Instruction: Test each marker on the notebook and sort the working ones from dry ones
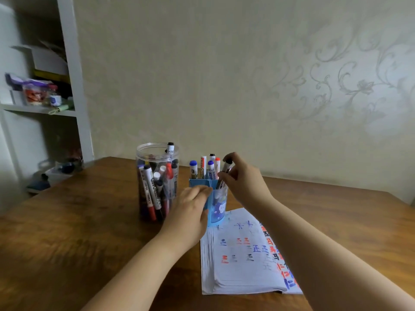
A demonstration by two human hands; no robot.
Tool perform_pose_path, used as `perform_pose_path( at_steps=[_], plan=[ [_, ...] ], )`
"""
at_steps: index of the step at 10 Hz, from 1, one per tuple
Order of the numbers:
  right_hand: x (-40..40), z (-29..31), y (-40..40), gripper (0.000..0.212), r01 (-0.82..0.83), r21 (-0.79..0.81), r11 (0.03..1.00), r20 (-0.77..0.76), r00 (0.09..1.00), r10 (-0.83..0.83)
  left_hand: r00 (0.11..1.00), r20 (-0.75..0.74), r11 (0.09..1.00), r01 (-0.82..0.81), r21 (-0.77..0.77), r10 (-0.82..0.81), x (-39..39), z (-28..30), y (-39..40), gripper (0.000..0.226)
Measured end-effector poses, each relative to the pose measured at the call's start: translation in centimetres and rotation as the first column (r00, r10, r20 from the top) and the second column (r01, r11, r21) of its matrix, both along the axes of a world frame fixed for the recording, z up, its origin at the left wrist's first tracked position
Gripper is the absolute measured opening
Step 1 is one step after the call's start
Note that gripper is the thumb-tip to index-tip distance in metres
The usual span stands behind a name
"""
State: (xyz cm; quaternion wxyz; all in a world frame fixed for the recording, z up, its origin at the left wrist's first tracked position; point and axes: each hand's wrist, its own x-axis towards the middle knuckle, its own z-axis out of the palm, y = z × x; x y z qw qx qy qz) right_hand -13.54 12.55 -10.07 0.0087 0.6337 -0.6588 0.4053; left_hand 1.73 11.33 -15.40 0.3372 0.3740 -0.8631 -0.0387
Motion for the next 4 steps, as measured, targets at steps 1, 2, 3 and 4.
perform_pose_path(
  at_steps=[1, 2, 3, 4],
  plan=[
    [0.04, -0.66, -0.07, 0.035, 0.068, 0.061, 0.996, -0.139, 0.988, -0.059, 1.0, -0.006, 0.999, 0.006, 0.041, -0.006, 0.11, 0.08, 0.14, 0.053],
    [-0.37, -0.93, -0.08, 0.043, 0.146, 0.099, 0.984, -0.256, 0.96, -0.117, 1.0, -0.004, 0.996, -0.006, 0.088, 0.006, 0.28, -0.05, 0.25, 0.055],
    [-0.1, -0.9, 0.19, 0.049, 0.16, 0.151, 0.975, -0.308, 0.945, -0.107, 1.0, 0.003, 0.99, -0.015, 0.14, 0.015, 0.52, -0.44, 0.54, 0.052],
    [-0.46, -1.33, 0.35, 0.059, 0.068, 0.146, 0.987, -0.186, 0.982, -0.04, 0.999, 0.031, 0.99, -0.015, 0.143, 0.011, 0.59, -0.53, 0.65, 0.051]
  ],
)
